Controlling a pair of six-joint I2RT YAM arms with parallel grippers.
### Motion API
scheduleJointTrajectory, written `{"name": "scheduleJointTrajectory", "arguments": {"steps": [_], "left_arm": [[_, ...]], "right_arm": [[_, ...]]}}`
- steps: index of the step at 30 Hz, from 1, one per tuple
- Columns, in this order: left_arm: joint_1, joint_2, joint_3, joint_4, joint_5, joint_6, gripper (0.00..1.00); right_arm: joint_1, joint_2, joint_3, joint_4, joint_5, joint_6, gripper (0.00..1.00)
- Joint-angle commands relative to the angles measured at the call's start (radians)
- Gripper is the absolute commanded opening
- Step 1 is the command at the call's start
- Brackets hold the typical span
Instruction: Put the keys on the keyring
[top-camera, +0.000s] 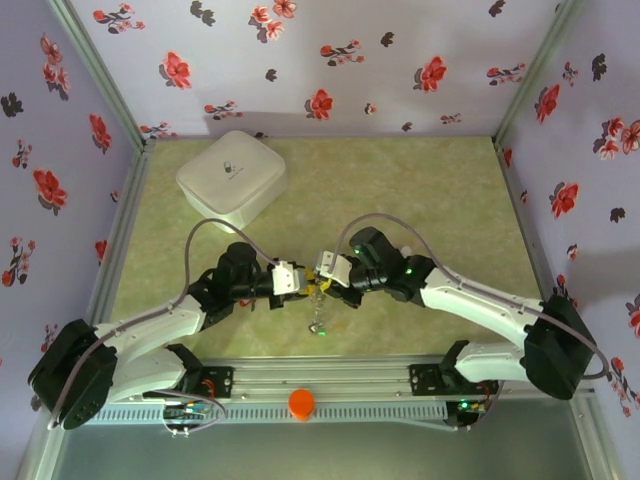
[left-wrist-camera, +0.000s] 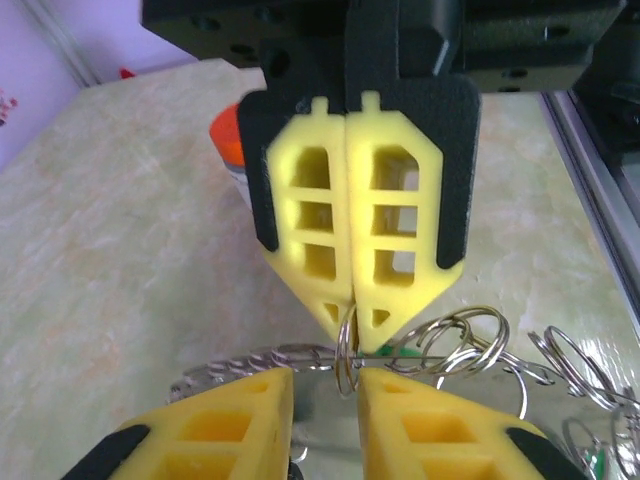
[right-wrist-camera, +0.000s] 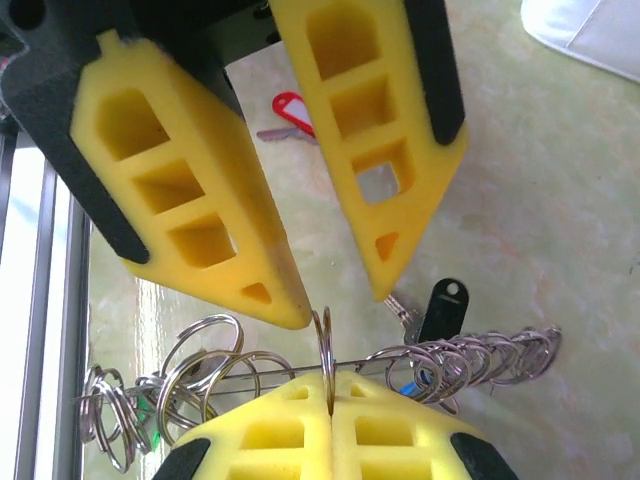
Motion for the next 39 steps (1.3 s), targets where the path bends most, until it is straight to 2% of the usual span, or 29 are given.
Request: {"name": "scheduleJointTrajectory", "arguments": {"steps": [1,8,13,16,20,27,32,39], "left_arm": [[-0.012,0.016,0.045,-0.056,0.005,0.047,0.21],[-0.021,0.043,0.049,-0.008,0.033,0.018,0.16],[-0.021,0.034,0.039,0.020,0.041,0.004,0.01],[-0.021,0.014,0.024,0.026,0.041,-0.003,0.00],[-0.020,-0.001,-0.017,0.106,0.041,-0.056,0.00],[-0.021,0.047,-0.098,0.415,0.046,-0.220,0.00],[-0.021,0.058,-0.110,0.442,0.050,-0.247,0.00],[-0.021,0.055,-0.114,0.449,0.051,-0.256,0.00]], "right_arm": [[0.020,0.018,0.062,-0.072,0.047,-0.050,0.00],[0.043,0.050,0.098,-0.081,0.063,-0.062,0.00],[0.046,0.030,0.080,-0.052,0.058,-0.044,0.01],[0.027,-0.030,0.014,0.021,0.037,-0.016,0.16],[-0.041,-0.112,-0.098,0.161,-0.067,0.078,0.24],[-0.056,-0.143,-0.184,0.293,-0.097,0.163,0.24],[-0.056,-0.134,-0.195,0.318,-0.105,0.169,0.23],[-0.058,-0.115,-0.194,0.348,-0.115,0.179,0.16]]}}
